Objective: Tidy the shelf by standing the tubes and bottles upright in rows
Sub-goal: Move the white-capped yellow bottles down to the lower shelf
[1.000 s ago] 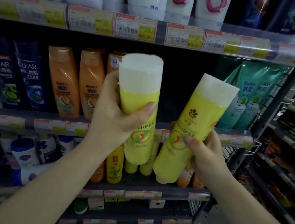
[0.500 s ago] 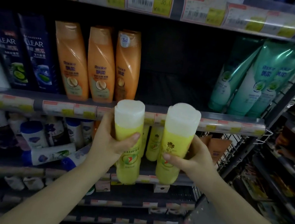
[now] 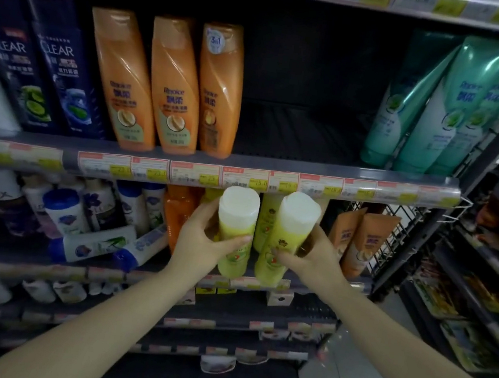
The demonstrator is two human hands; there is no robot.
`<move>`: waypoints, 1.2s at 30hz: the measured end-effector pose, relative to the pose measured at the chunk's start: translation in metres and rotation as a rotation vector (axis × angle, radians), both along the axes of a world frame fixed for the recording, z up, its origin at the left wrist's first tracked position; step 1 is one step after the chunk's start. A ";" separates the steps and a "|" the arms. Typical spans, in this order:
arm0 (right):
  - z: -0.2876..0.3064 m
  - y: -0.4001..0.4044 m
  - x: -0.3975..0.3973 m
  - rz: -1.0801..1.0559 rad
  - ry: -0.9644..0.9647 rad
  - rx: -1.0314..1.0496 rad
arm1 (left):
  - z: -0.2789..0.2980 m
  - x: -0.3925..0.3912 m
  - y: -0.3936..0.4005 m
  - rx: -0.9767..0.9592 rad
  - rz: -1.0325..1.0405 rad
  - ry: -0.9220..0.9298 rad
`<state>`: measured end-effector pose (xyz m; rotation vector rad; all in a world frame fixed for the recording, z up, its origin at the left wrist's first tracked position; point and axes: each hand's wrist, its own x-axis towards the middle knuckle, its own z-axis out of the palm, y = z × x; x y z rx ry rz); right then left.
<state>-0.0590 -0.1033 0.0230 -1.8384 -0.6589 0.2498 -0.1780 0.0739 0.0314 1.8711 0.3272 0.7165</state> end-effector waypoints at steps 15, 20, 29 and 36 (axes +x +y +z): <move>-0.022 0.023 0.015 -0.083 -0.017 -0.023 | -0.027 0.035 -0.007 -0.061 0.091 0.057; -0.038 0.028 0.017 -0.070 0.017 -0.047 | -0.040 0.039 -0.011 -0.067 0.110 0.072; -0.043 0.036 0.028 -0.122 -0.079 -0.206 | -0.039 0.051 -0.009 0.051 0.141 0.144; -0.045 0.045 0.029 -0.233 -0.035 -0.194 | -0.043 0.055 -0.015 0.111 0.184 0.144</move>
